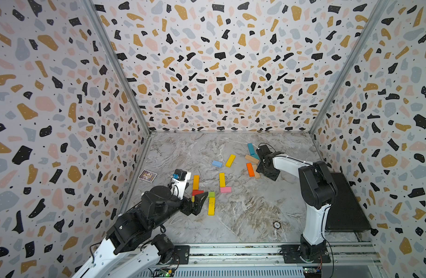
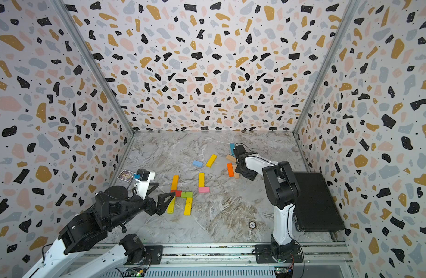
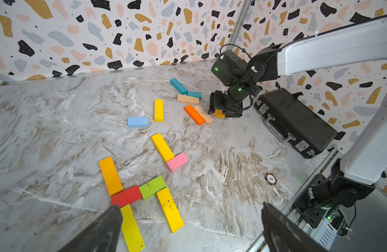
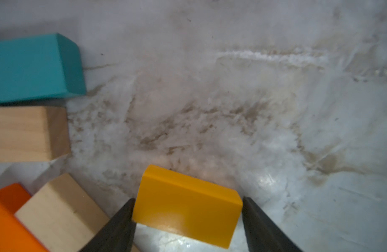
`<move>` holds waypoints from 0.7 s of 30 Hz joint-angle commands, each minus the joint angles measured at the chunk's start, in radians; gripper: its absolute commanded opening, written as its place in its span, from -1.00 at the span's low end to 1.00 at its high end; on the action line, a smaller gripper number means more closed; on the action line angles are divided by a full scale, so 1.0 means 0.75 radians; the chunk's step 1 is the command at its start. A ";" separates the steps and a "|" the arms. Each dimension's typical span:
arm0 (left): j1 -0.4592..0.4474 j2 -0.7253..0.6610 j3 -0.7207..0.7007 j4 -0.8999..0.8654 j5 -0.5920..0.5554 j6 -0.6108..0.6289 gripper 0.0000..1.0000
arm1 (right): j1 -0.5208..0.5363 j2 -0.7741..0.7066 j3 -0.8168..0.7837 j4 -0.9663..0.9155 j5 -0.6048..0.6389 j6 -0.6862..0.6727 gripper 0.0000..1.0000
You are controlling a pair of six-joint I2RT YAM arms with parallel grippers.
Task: Assemble the letter h with building blocks
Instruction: Pick up the building block from the center of the board.
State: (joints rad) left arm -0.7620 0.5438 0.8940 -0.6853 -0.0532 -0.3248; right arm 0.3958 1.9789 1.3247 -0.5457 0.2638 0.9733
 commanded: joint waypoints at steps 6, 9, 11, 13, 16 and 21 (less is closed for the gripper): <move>0.008 0.015 -0.018 0.049 -0.007 0.018 0.97 | 0.006 -0.141 -0.174 0.154 -0.084 -0.296 0.25; 0.007 0.021 -0.020 0.048 -0.011 0.017 0.98 | 0.036 -0.262 -0.214 0.167 -0.069 -0.415 0.24; 0.006 0.019 -0.019 0.045 -0.018 0.019 0.98 | 0.084 -0.358 -0.245 0.156 -0.045 -0.494 0.24; 0.006 0.017 -0.019 0.042 -0.025 0.019 0.97 | 0.133 -0.433 -0.272 0.144 -0.063 -0.539 0.24; 0.006 0.013 -0.022 0.043 -0.039 0.019 0.98 | 0.200 -0.526 -0.321 0.127 -0.137 -0.590 0.22; 0.007 0.022 -0.018 0.040 -0.050 0.022 0.98 | 0.344 -0.571 -0.354 0.087 -0.235 -0.648 0.20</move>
State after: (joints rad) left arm -0.7620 0.5583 0.8879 -0.6849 -0.0715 -0.3248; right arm 0.6132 1.5558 1.0798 -0.4351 0.1398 0.5446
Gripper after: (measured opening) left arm 0.988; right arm 0.649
